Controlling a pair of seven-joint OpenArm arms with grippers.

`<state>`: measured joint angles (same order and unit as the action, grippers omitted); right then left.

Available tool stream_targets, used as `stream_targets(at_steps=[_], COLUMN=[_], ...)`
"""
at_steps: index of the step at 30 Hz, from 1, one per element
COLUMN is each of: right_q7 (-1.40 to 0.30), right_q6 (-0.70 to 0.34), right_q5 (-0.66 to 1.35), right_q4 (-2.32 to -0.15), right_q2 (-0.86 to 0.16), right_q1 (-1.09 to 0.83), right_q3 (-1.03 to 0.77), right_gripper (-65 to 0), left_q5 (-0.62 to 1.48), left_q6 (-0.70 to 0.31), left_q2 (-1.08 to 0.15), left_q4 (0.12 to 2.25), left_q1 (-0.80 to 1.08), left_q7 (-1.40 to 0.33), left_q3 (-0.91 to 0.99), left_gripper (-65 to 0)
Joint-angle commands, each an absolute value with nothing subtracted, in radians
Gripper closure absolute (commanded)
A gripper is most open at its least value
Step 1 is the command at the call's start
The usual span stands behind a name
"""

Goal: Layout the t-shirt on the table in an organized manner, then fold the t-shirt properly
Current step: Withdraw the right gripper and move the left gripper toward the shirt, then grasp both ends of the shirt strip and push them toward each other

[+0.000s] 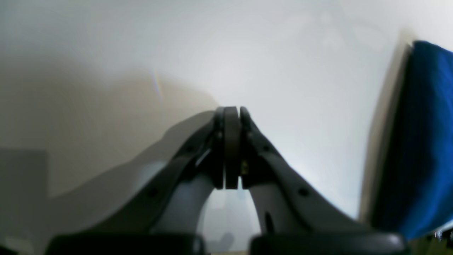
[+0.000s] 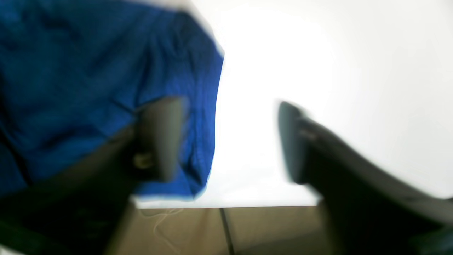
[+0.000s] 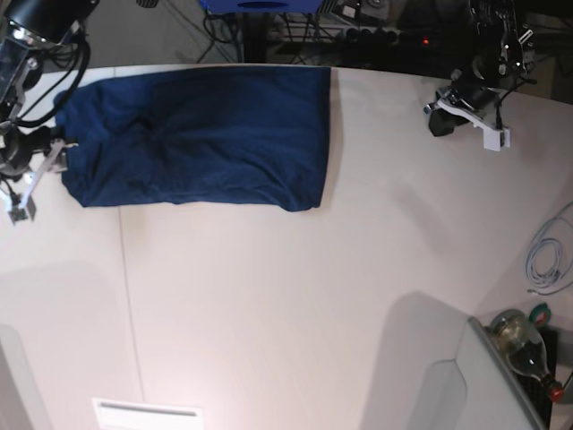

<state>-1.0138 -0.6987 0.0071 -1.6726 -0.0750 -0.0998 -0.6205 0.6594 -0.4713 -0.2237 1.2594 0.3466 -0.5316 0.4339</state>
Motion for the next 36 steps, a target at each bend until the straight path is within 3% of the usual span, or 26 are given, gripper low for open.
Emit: stream_targets(at_steps=[1, 3, 11, 20, 26, 36], right_q7=[-0.997, -0.986, -0.935, -0.937, -0.937, -0.937], right_q6=[-0.698, -0.698, -0.698, -0.698, -0.698, -0.698], right_q5=[0.082, 0.216, 0.556, 0.607, 0.694, 0.717], right_q4=[-1.646, -1.550, -1.196, -1.145, -1.145, -1.145], right_q2=[-0.101, -0.134, -0.255, -0.257, -0.245, -0.245], right_q1=[-0.084, -0.082, -0.081, -0.099, -0.133, -0.133], right_q3=[-0.647, -0.707, -0.745, -0.608, -0.498, -0.424], right_gripper=[-54.9, -62.0, -59.1, -56.9, -46.8, -45.6], left_q5=[0.673, 0.673, 0.610, 0.251, 0.248, 0.248], left_q6=[-0.478, -0.478, -0.476, -0.483, -0.483, -0.476], left_q2=[-0.236, -0.236, -0.217, -0.041, -0.008, 0.019], left_q4=[1.280, 1.279, 1.279, 1.279, 1.279, 1.279], left_q1=[0.340, 0.321, 0.259, 0.179, 0.179, 0.179], left_q7=[-0.515, -0.515, -0.513, -0.513, -0.513, -0.513], left_q3=[0.424, 0.397, 0.251, 0.231, 0.182, 0.056], left_gripper=[0.0, 0.0, 0.0, 0.0, 0.0, 0.0])
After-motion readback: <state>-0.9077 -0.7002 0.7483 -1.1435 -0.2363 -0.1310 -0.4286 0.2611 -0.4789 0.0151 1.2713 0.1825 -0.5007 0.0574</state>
